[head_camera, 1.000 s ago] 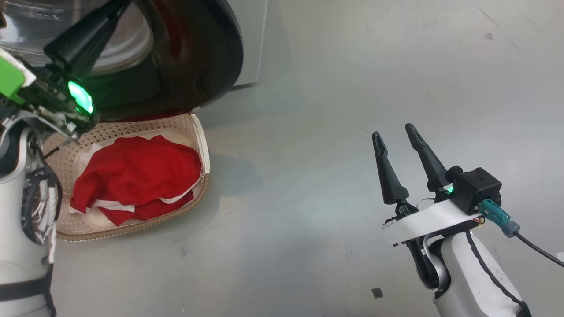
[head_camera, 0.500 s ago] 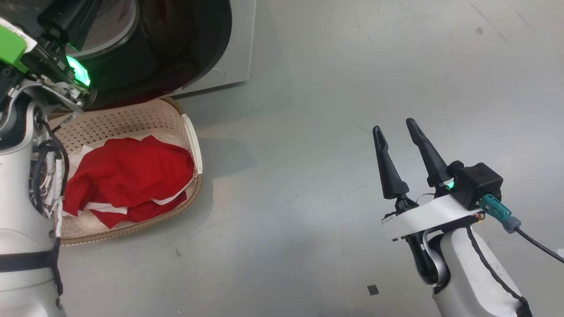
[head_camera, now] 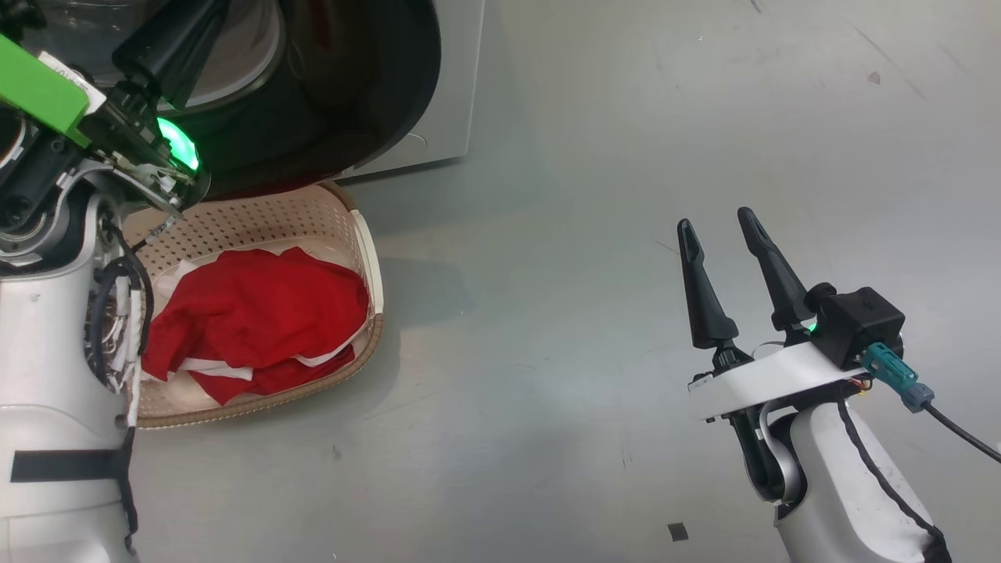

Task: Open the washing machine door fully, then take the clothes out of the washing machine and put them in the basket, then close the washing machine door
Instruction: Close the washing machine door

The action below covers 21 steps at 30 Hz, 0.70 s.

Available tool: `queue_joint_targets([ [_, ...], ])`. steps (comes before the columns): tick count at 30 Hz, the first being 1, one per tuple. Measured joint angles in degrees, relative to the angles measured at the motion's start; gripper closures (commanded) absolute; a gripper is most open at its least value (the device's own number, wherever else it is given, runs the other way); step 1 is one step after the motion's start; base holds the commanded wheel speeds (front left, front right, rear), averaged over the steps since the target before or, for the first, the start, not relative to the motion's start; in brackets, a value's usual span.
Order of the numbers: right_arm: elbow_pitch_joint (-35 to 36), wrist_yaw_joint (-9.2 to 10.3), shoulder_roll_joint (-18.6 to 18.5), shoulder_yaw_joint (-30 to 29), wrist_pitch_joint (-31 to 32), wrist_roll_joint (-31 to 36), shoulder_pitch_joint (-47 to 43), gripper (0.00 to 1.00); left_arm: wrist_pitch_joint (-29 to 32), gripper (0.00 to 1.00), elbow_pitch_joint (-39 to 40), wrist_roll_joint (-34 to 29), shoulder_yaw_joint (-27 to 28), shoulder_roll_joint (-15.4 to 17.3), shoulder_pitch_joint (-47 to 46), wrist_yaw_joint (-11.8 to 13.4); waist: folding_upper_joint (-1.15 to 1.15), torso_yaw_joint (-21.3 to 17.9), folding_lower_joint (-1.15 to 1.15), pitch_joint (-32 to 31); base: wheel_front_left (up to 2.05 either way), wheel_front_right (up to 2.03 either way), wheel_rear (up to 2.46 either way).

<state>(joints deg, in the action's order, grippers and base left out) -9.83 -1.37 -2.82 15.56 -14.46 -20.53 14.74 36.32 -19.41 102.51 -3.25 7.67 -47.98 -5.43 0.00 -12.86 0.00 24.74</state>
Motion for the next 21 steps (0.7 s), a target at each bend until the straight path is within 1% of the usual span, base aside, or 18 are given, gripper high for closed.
queue_joint_targets([
  [3,-0.2,0.01,0.0,-0.5,0.0,0.2,0.0,0.0,0.5,1.0,0.0,0.5,0.8,-0.3,1.5,-0.7,0.0,0.9,0.0,-0.6,0.0,0.0,0.0],
  [9,-0.6,0.02,0.0,-1.3,0.0,1.0,-1.0,0.0,0.5,1.0,0.2,2.4,2.4,-1.1,8.0,-1.4,0.0,3.1,0.0,-2.1,0.0,0.0,0.0],
  [14,-0.9,0.02,0.0,-2.1,0.0,2.1,-2.0,0.0,0.4,1.0,1.5,2.4,3.6,-1.5,14.3,-1.4,0.0,5.0,0.0,-3.6,0.0,0.0,0.0],
  [18,-1.5,0.01,0.0,-2.4,0.0,2.2,-2.8,0.0,0.4,1.0,3.3,2.4,4.2,-2.0,19.7,-1.4,0.0,6.3,0.0,-5.0,0.0,0.0,0.0],
  [21,-1.9,0.01,0.0,-2.6,0.0,2.6,-3.7,0.0,-0.1,1.0,6.4,2.4,5.3,-2.5,23.2,-1.4,0.0,7.3,0.0,-6.3,0.0,0.0,0.0],
])
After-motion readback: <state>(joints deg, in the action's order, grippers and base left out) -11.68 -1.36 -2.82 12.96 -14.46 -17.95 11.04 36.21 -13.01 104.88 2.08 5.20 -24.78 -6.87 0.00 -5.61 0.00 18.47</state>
